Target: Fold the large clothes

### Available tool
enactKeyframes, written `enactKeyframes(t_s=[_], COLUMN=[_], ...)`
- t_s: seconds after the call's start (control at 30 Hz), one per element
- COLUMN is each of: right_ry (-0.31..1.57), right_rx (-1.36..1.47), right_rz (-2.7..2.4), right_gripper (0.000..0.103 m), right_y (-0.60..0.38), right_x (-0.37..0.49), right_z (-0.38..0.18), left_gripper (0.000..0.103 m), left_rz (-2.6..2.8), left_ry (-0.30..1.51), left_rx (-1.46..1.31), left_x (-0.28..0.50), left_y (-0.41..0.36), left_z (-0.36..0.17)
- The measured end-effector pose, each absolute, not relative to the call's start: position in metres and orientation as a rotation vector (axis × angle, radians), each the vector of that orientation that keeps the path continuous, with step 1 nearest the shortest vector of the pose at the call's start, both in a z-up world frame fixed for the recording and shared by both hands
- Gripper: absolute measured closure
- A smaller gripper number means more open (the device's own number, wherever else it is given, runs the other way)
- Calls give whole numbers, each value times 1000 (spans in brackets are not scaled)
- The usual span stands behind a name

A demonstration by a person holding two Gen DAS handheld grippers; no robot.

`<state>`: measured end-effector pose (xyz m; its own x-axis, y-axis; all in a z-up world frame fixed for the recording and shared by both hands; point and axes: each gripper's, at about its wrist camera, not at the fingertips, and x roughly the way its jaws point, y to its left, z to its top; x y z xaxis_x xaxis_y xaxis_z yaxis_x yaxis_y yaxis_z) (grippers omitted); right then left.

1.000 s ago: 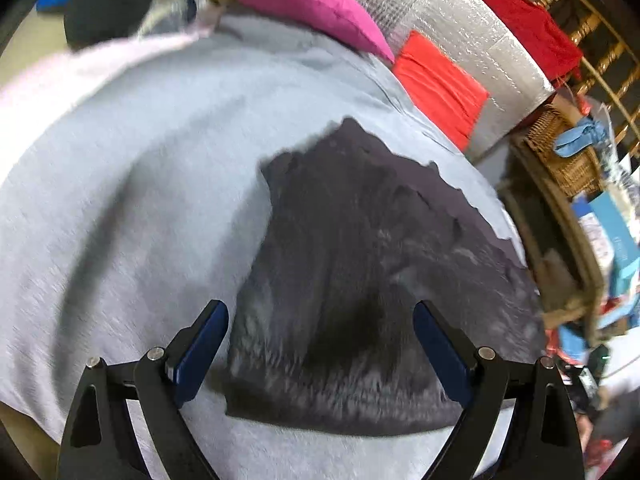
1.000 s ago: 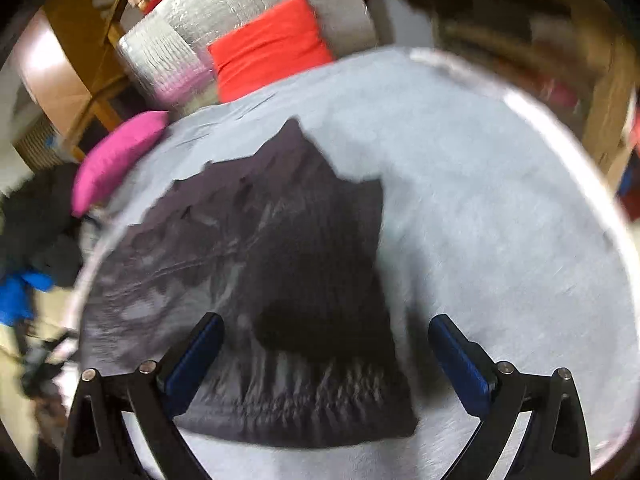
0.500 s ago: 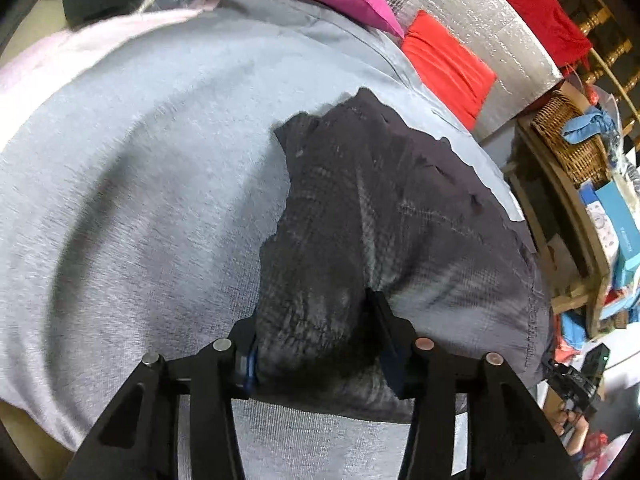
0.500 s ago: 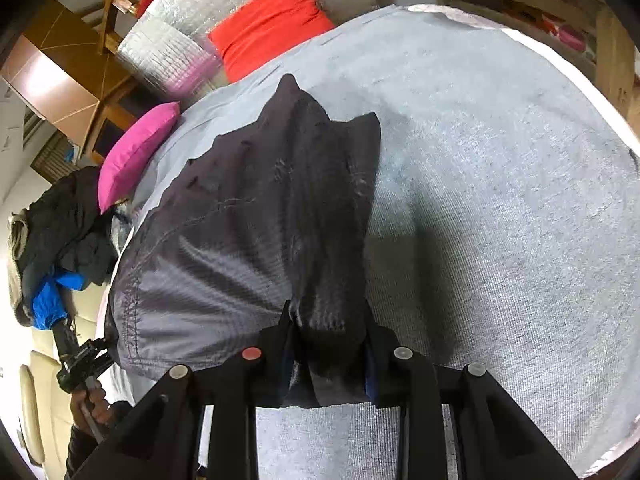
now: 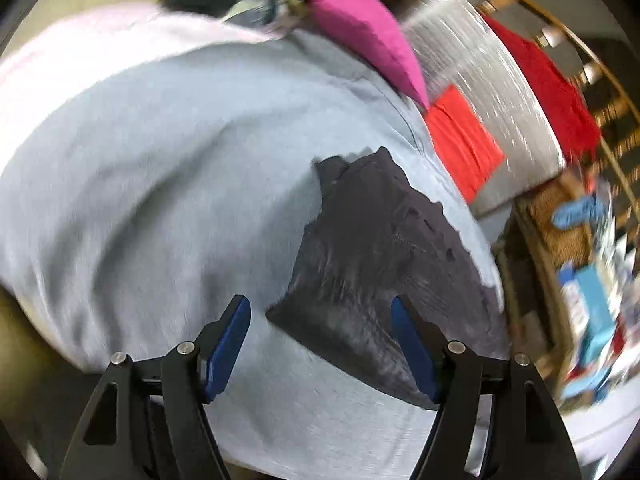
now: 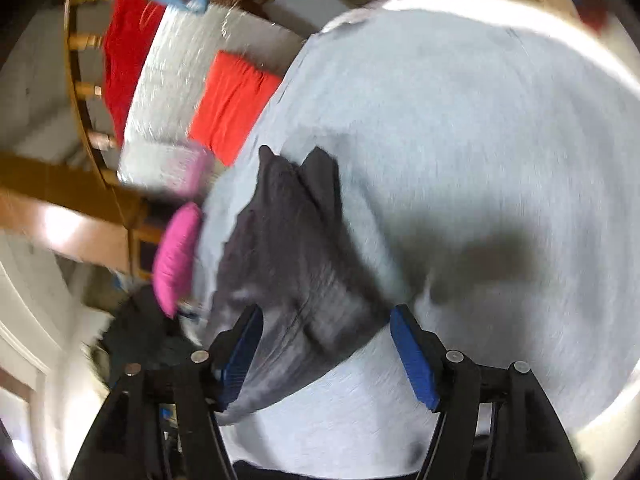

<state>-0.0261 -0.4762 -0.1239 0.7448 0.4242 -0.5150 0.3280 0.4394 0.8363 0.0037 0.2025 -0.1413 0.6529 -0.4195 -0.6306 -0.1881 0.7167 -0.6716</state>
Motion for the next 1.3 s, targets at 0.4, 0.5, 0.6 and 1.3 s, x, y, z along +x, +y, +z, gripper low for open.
enactKeyframes(t_s=[0.4, 0.5, 0.6, 1.3], right_ry=[751, 767, 751, 684], right_rx=[1399, 1324, 1151, 654], right_rz=[-7, -21, -16, 91], right_gripper=[33, 71, 81, 23], right_y=[-435, -434, -424, -394], right_x=[4, 13, 17, 21], right_z=[-161, -159, -131, -48], left_gripper=[23, 59, 69, 24], left_rz=[-53, -60, -75, 100], left_ry=[939, 980, 944, 761], left_rx=[-864, -807, -758, -496], left_x=[21, 34, 32, 22], left_y=[173, 172, 169, 173], left_z=[-161, -166, -156, -109])
